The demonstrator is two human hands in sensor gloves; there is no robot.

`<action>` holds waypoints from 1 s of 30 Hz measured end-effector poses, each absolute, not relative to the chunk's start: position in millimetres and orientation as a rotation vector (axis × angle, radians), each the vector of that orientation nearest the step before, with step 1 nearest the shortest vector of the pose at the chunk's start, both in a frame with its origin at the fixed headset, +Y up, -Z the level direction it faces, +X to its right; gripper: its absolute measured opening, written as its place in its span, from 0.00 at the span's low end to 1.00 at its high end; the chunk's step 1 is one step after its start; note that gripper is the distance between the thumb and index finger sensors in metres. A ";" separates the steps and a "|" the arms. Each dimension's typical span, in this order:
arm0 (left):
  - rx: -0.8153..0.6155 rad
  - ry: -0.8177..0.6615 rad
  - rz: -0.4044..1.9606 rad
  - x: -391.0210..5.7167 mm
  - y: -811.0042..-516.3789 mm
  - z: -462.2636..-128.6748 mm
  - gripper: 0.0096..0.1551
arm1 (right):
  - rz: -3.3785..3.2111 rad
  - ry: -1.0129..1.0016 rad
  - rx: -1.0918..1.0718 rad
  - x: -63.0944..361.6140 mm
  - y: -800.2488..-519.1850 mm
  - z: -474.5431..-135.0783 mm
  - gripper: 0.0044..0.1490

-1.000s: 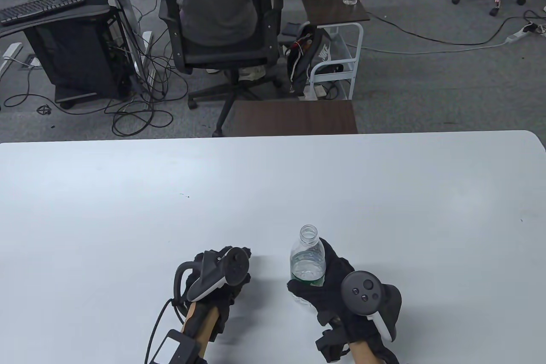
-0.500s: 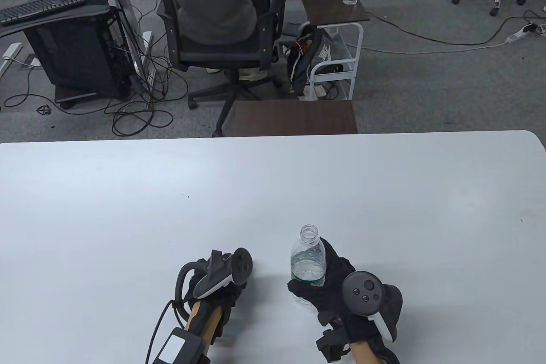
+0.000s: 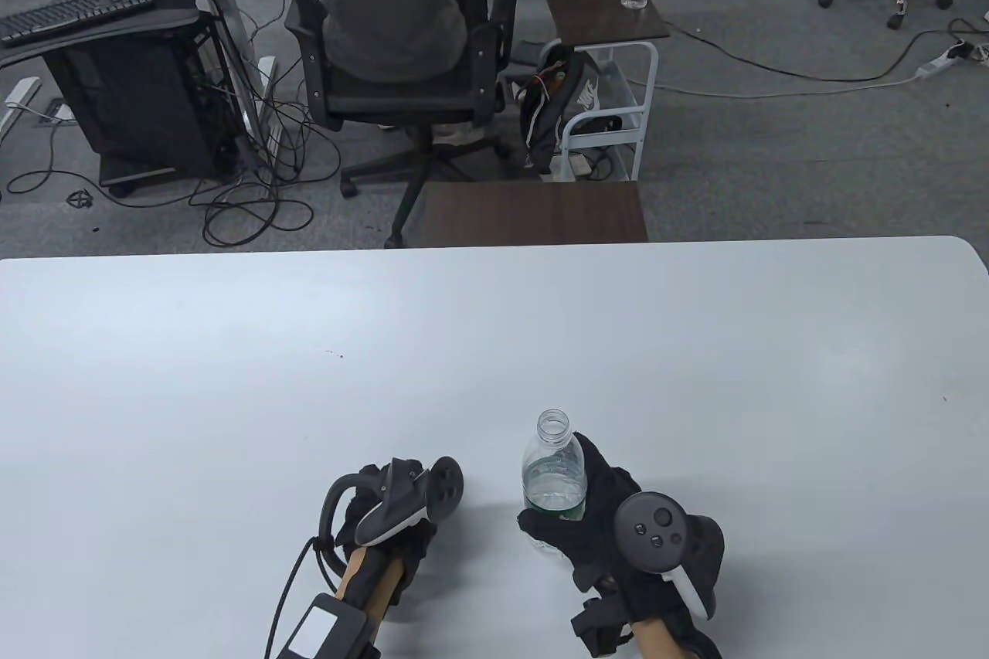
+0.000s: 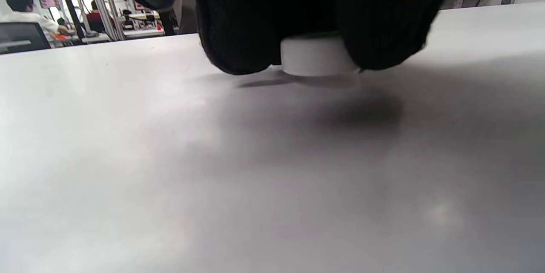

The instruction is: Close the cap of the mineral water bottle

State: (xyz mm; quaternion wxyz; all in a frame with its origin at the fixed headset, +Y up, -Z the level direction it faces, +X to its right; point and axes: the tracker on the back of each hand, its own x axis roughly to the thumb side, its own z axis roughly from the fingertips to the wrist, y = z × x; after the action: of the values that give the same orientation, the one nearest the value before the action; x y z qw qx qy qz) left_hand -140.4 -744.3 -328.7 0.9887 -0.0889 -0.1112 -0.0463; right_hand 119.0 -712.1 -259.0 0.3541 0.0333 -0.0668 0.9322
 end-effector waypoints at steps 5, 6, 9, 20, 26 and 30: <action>-0.071 -0.284 0.183 -152.5 -687.5 -318.7 0.30 | 2.414 -0.175 0.092 118.8 -711.4 -259.0 0.64; -0.055 -0.299 0.268 -155.5 -670.7 -315.7 0.30 | 2.417 -0.172 0.094 118.4 -711.6 -258.7 0.64; 0.009 -0.353 0.432 -157.9 -631.3 -307.7 0.29 | 2.423 -0.164 0.096 116.0 -712.9 -258.6 0.64; 0.240 -0.501 0.557 -115.0 -534.0 -265.7 0.28 | 2.419 -0.139 0.133 105.3 -712.2 -255.6 0.64; 0.248 -0.492 0.324 -81.9 -534.0 -260.4 0.28 | 2.406 -0.156 0.135 105.3 -710.6 -254.4 0.64; 0.232 -0.502 0.347 -76.8 -536.4 -261.4 0.28 | 2.413 -0.154 0.130 107.6 -711.9 -255.6 0.63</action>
State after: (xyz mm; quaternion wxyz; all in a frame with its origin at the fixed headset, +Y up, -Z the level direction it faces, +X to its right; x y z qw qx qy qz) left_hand -76.8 -536.4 -261.4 0.9472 0.1139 -0.2466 0.1704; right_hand 107.6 -711.9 -255.6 0.3522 0.0504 -0.0596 0.9327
